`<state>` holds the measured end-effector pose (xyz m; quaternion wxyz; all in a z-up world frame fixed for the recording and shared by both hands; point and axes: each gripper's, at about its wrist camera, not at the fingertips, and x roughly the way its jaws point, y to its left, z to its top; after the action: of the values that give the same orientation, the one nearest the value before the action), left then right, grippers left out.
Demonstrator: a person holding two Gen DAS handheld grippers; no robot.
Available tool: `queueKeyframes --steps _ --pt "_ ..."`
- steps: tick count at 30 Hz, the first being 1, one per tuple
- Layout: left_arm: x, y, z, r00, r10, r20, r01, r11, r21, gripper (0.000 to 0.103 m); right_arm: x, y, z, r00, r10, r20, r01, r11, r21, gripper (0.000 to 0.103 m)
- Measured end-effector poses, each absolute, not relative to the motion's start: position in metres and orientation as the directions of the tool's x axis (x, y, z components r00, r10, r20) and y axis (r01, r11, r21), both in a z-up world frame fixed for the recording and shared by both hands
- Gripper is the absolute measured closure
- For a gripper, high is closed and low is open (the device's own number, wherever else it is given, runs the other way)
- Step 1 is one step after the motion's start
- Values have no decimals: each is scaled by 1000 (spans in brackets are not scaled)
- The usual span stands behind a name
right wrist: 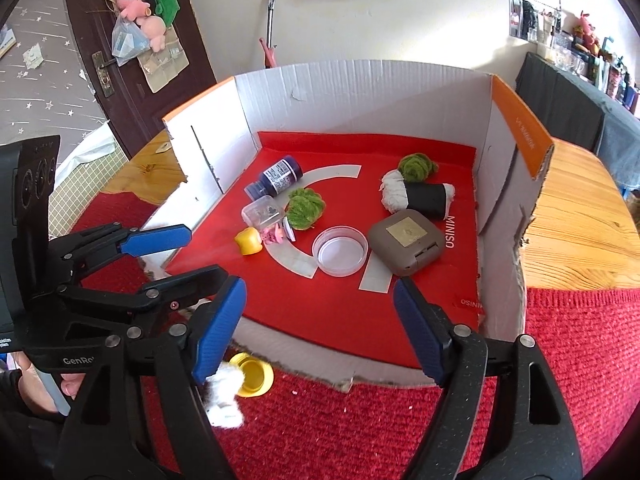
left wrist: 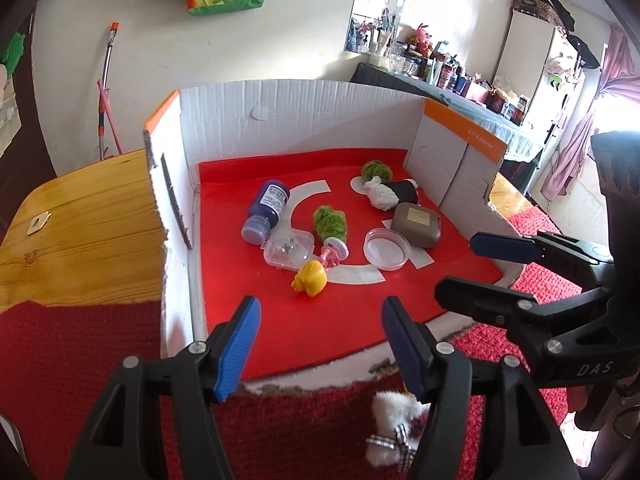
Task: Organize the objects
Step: 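Withdraw both tools out of the box toward the white plush sheep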
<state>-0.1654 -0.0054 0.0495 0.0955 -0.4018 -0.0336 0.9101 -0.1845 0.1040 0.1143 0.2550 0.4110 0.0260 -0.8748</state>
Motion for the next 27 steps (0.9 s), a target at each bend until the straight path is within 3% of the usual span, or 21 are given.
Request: queueKeyframes --steps 10,16,27 --pt "-142 -6 57 -681 191 -707 -141 -982 -129 24 -164 104 124 -555 -423 -717 468 -871 151 22" --pt "-127 -3 59 -687 192 -701 -151 -981 -121 20 -149 107 130 -573 -417 -705 461 -876 143 16" --pt "-104 10 52 -668 220 -711 -181 -975 -131 15 -131 116 133 -588 -406 -699 443 -885 142 15"
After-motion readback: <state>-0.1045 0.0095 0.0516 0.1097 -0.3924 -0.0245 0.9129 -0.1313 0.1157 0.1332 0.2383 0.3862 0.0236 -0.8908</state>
